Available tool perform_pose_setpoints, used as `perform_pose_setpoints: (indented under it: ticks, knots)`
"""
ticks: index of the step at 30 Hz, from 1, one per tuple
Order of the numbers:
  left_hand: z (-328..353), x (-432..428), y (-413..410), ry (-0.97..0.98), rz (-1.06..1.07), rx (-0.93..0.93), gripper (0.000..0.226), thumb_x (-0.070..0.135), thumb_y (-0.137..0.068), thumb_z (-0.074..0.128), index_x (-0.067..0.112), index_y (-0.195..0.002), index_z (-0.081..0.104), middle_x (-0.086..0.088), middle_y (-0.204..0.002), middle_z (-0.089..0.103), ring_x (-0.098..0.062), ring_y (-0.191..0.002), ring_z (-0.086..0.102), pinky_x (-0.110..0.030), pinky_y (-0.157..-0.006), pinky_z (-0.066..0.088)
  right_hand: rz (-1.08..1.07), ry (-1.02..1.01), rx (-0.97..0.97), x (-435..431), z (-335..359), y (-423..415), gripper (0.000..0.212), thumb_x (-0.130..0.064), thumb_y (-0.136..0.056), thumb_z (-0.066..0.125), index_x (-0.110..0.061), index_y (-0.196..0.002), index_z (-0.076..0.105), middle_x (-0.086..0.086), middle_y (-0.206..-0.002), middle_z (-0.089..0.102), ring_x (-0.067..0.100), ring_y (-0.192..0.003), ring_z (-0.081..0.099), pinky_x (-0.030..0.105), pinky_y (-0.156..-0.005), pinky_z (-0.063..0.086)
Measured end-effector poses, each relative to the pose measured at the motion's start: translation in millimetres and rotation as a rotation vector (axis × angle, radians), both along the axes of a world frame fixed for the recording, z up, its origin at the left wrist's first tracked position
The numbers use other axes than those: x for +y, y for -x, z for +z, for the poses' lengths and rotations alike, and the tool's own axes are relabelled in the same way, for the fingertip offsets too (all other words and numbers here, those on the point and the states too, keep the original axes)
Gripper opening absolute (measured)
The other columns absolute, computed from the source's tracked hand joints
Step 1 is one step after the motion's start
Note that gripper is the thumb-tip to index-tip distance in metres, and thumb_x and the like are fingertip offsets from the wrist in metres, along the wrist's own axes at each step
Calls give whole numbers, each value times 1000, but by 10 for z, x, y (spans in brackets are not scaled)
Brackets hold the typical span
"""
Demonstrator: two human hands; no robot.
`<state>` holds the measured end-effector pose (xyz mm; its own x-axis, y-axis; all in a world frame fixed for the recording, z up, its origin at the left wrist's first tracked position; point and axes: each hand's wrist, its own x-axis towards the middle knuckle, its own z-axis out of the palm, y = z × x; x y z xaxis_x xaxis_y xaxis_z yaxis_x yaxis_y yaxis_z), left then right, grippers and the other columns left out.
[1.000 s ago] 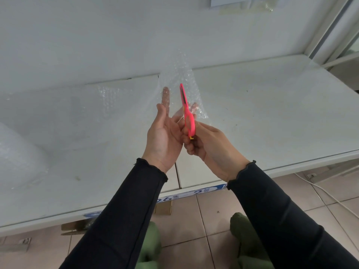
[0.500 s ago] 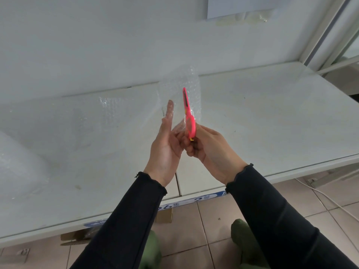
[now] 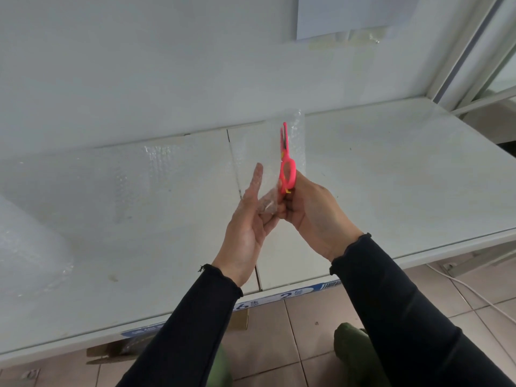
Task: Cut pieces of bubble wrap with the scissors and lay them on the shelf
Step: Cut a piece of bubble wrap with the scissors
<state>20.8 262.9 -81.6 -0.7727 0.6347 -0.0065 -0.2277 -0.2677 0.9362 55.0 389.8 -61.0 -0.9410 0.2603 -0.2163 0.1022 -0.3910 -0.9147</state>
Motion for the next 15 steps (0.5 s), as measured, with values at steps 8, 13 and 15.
perform_pose_setpoints:
  ticks: [8,13,15]
  knots:
    - [-86,-27,-26,38,-32,32,49,42,-106,34,42,-155,29,-1,-153,50,-13,-140,48,-41,-121,31,-45,33,-1,83,22,17,33,-42,-98,59,-14,-81,57,4,-71,51,16,-61,43,30,-65,40]
    - [-143,-33,-40,68,-37,47,47,44,-105,41,45,-152,34,4,-157,43,-9,-144,42,-42,-121,32,-82,80,-9,150,62,44,35,-45,-97,59,-18,-74,59,0,-68,55,14,-62,45,28,-65,38]
    - [-147,-30,-55,74,-54,45,52,51,-99,46,48,-150,35,1,-159,40,-10,-143,43,-41,-121,33,-96,67,-10,180,73,42,34,-44,-98,59,-17,-76,59,2,-69,55,14,-61,45,28,-64,40]
